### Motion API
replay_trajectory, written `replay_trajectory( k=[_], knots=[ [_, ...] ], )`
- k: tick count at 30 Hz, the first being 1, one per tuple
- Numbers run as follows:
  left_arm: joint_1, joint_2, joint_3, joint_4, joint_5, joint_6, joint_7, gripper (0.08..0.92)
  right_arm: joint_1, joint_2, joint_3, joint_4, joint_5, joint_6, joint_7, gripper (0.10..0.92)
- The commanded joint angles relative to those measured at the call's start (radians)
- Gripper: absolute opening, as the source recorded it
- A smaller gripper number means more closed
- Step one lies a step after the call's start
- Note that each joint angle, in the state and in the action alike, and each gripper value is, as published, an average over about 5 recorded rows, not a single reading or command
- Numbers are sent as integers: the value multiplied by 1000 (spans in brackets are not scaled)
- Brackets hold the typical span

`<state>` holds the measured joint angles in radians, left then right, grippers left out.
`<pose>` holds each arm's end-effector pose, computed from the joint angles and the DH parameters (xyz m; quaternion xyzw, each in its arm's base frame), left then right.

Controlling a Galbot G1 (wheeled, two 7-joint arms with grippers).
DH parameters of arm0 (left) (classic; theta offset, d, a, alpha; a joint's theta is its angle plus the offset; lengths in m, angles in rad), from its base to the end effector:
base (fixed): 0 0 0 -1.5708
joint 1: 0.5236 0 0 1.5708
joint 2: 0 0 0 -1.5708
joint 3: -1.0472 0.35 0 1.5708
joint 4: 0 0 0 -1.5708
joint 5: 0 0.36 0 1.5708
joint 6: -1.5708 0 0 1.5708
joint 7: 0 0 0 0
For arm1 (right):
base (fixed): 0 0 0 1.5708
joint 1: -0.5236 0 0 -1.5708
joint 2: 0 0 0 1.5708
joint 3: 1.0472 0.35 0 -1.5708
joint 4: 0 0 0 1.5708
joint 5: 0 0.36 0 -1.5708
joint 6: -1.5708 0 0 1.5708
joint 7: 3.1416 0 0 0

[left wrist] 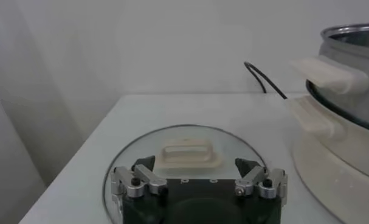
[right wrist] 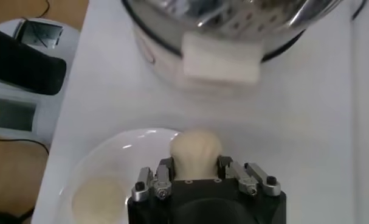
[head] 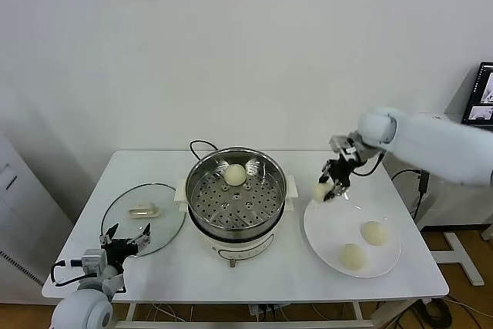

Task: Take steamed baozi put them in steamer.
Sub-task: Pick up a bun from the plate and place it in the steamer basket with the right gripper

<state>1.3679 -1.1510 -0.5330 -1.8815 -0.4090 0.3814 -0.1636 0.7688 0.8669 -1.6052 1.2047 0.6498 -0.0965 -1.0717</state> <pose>0.2566 0.1007 -0.3147 0.0222 -0.9785 -0.0245 0.2037 0.5764 -0.0925 -0.0392 0.5765 -0.5515 0.4977 0.3403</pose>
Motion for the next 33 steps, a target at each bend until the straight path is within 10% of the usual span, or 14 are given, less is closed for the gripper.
replay_trajectory(
  k=[1, 33],
  knots=[
    [-1, 0, 2, 0, -1, -1, 1, 823, 226, 59, -96, 75, 252, -96, 27, 441],
    [2, 17, -4, 8, -21, -14, 4, 823, -150, 480, 89, -12, 375, -325, 398, 441]
  ],
)
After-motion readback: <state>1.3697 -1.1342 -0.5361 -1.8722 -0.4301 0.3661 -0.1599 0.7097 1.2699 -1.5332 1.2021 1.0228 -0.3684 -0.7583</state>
